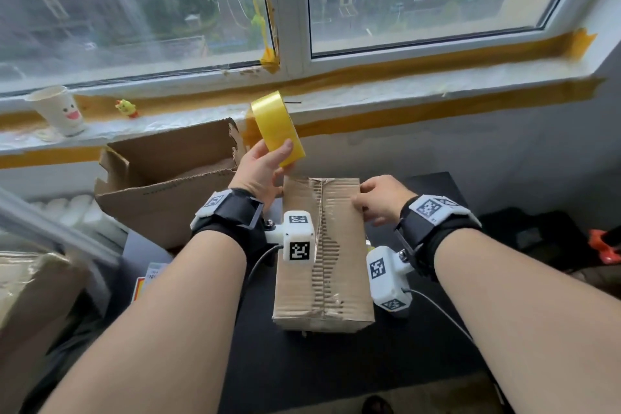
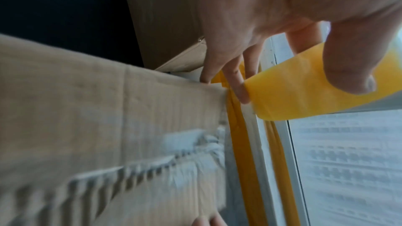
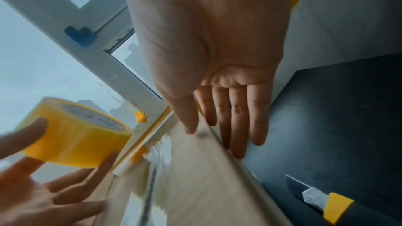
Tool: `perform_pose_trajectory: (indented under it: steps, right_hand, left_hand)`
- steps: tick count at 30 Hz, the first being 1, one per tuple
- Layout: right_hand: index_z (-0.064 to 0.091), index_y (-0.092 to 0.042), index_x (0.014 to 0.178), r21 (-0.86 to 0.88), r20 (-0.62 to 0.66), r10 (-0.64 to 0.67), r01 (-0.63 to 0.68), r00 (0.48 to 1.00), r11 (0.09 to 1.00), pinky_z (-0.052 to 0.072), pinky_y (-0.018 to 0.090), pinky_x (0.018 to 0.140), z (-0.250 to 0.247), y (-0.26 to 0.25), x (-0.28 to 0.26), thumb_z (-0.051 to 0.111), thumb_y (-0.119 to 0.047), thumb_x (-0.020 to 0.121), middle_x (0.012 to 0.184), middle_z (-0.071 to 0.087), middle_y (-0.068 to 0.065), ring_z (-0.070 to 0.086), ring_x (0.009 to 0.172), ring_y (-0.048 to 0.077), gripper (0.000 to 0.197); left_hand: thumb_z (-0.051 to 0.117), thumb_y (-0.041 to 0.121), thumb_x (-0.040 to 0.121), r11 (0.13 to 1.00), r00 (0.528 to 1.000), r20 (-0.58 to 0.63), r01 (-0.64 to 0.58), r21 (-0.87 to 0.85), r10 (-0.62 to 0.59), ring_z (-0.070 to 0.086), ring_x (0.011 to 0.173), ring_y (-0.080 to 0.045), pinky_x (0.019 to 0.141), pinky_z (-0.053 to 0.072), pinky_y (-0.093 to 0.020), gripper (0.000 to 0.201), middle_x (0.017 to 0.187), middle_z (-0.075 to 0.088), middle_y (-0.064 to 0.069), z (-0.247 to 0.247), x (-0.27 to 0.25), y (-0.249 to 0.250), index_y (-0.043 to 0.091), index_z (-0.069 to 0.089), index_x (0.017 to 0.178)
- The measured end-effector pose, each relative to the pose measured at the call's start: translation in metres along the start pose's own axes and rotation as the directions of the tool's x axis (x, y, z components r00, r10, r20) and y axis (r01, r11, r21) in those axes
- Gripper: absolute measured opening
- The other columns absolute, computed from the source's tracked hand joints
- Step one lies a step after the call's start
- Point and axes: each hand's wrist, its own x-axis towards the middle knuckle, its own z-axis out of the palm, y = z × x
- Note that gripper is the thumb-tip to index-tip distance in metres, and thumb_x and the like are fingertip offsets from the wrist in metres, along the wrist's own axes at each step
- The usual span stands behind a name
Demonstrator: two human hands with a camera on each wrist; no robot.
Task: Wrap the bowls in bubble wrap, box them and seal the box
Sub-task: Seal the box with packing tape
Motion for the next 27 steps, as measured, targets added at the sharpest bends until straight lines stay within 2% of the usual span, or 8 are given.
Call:
perform_pose_trajectory:
  steps: [4,8,10,14,16,22,24,27]
  right_hand:
    - [0.062,-0.006,0.115,-0.073,0.124,0.034,-0.025,0.992,0.997,0.057,0.043,0.081,0.004,0.003,-0.008,0.063,-0.023,0.092,0.108,0.070,0.015,0.071,0.091,0.031,0.029]
    - [0.058,-0.006,0.115,-0.137,0.328,0.146,-0.106,0.933,0.985,0.055,0.024,0.054,0.008,0.006,-0.015,0.061,-0.034,0.094,0.109,0.070,0.018,0.071,0.072,0.029,0.035]
    - [0.061,-0.004,0.114,-0.208,0.307,0.169,-0.108,0.936,0.972,0.053,0.025,0.058,0.011,0.008,-0.009,0.060,-0.041,0.093,0.102,0.073,0.016,0.072,0.075,0.029,0.042]
    - [0.065,0.000,0.108,-0.222,0.211,0.162,-0.114,0.964,0.968,0.058,0.045,0.082,0.006,0.007,0.006,0.059,-0.040,0.092,0.092,0.074,0.018,0.072,0.084,0.035,0.043]
    - [0.064,-0.001,0.109,-0.236,0.142,0.155,-0.119,0.978,0.964,0.056,0.048,0.088,-0.001,0.008,0.013,0.059,-0.038,0.092,0.095,0.073,0.018,0.072,0.087,0.035,0.041]
    - [0.063,0.002,0.113,0.014,0.011,0.099,-0.099,0.995,0.995,0.058,0.044,0.082,-0.023,0.011,0.037,0.060,-0.012,0.092,0.102,0.069,0.019,0.068,0.084,0.032,0.025]
    - [0.066,0.001,0.104,0.055,-0.027,0.082,-0.081,0.996,0.995,0.057,0.047,0.083,-0.028,0.009,0.038,0.056,-0.006,0.091,0.105,0.069,0.025,0.068,0.087,0.037,0.018]
    - [0.068,-0.013,0.080,0.075,-0.090,0.068,-0.062,0.994,0.995,0.058,0.052,0.082,-0.033,0.009,0.034,0.056,-0.007,0.089,0.097,0.073,0.016,0.070,0.090,0.035,0.016]
  left_hand:
    - [0.062,0.017,0.091,0.993,0.999,0.033,-0.012,0.120,0.008,0.064,0.095,-0.019,0.076,0.045,-0.037,0.029,0.112,0.067,-0.004,-0.006,-0.010,-0.001,0.013,0.060,0.120]
    - [0.068,0.026,0.087,0.970,0.988,0.109,0.080,0.231,-0.108,0.066,0.103,-0.020,0.087,0.044,-0.052,0.029,0.115,0.070,-0.004,-0.017,-0.025,-0.006,0.022,0.065,0.115]
    - [0.061,0.019,0.092,0.972,0.978,0.158,0.102,0.213,-0.137,0.069,0.091,-0.014,0.078,0.050,-0.040,0.025,0.111,0.070,-0.005,-0.015,-0.032,-0.012,0.017,0.063,0.117]
    - [0.058,0.010,0.093,0.978,0.980,0.177,0.059,0.200,-0.096,0.066,0.095,-0.021,0.088,0.053,-0.032,0.034,0.118,0.065,-0.017,-0.002,-0.028,-0.023,0.003,0.058,0.126]
    - [0.058,0.011,0.093,0.984,0.979,0.180,0.062,0.165,-0.092,0.069,0.082,-0.013,0.075,0.057,-0.024,0.032,0.109,0.068,-0.010,0.007,-0.020,-0.022,0.005,0.059,0.125]
    - [0.058,0.012,0.094,0.991,0.983,0.166,0.066,0.114,-0.084,0.069,0.077,-0.010,0.072,0.058,-0.026,0.031,0.103,0.068,-0.005,0.030,0.006,-0.017,0.008,0.059,0.125]
    - [0.059,0.012,0.093,0.991,0.983,0.167,0.055,0.121,-0.075,0.068,0.083,-0.013,0.077,0.056,-0.028,0.029,0.103,0.068,-0.004,0.035,0.012,-0.017,0.009,0.060,0.122]
    - [0.065,0.013,0.089,0.966,0.987,0.152,0.004,0.260,-0.045,0.066,0.084,-0.016,0.065,0.054,-0.022,0.022,0.098,0.069,-0.004,0.037,0.015,-0.016,0.012,0.064,0.111]
